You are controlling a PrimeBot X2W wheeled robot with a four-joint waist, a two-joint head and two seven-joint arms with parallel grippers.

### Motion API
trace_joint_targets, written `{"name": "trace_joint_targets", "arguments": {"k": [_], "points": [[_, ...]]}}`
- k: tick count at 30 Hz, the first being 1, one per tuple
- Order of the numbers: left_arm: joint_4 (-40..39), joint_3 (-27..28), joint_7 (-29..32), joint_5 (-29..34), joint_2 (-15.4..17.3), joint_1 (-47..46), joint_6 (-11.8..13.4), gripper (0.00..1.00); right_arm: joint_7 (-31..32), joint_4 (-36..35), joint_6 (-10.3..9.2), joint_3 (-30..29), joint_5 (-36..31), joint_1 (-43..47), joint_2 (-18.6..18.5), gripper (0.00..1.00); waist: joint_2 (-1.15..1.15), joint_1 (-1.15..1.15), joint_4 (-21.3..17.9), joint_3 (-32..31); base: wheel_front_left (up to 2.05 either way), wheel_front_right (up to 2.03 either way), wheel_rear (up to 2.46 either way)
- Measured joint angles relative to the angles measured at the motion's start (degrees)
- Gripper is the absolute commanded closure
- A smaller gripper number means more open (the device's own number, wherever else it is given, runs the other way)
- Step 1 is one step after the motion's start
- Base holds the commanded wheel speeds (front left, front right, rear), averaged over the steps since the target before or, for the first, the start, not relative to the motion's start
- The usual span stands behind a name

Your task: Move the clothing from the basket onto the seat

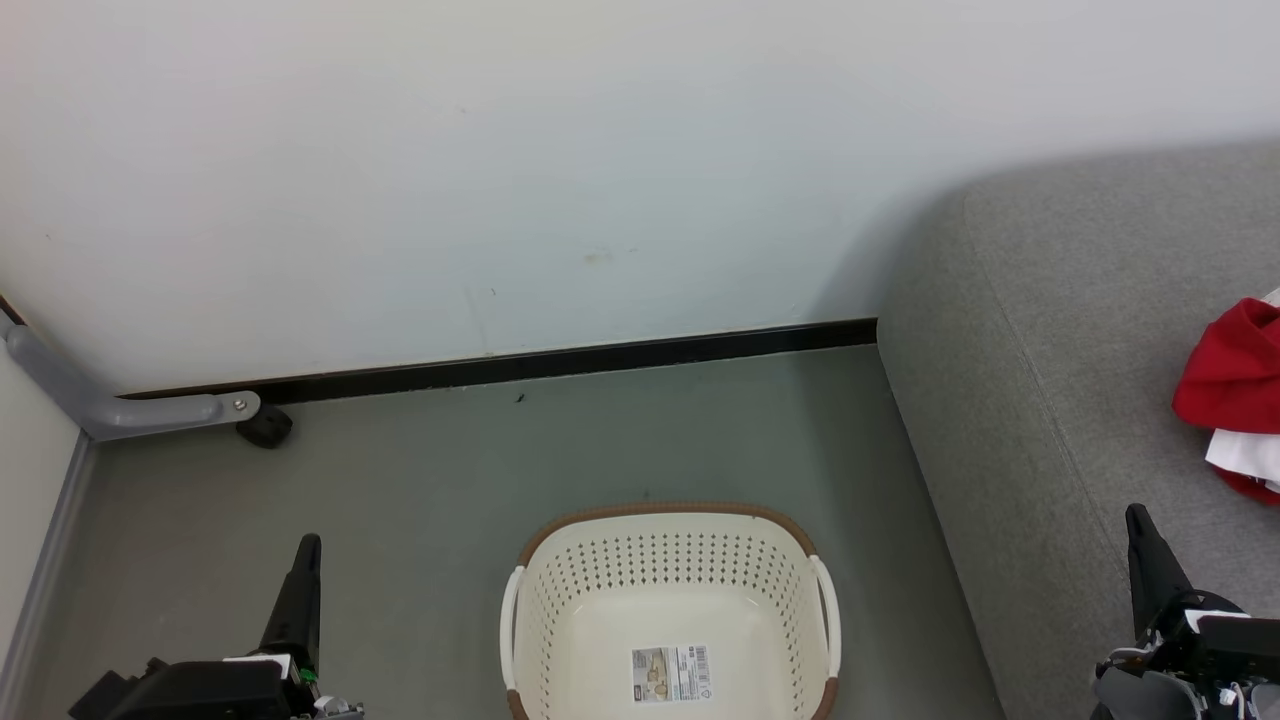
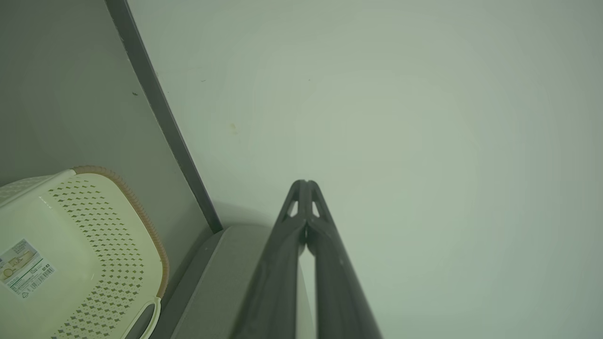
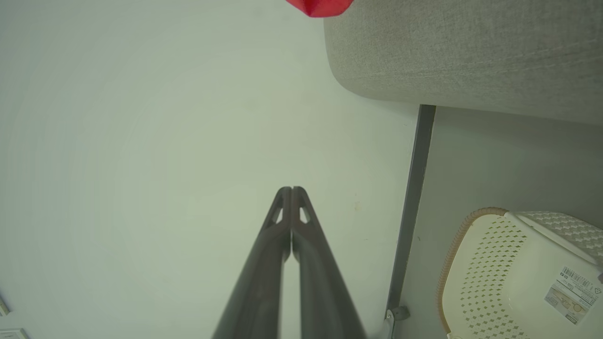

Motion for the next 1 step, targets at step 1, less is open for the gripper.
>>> {"name": "trace_joint_targets", "arguments": {"k": [1], "points": [[0.0,0.0,0.0,0.0,0.0,0.0,0.0,1.0,0.0,0.0,0.0,0.0,0.0,0.0,0.0,1.0,0.0,0.0,0.0,0.0,0.0,0.0,0.0]]}}
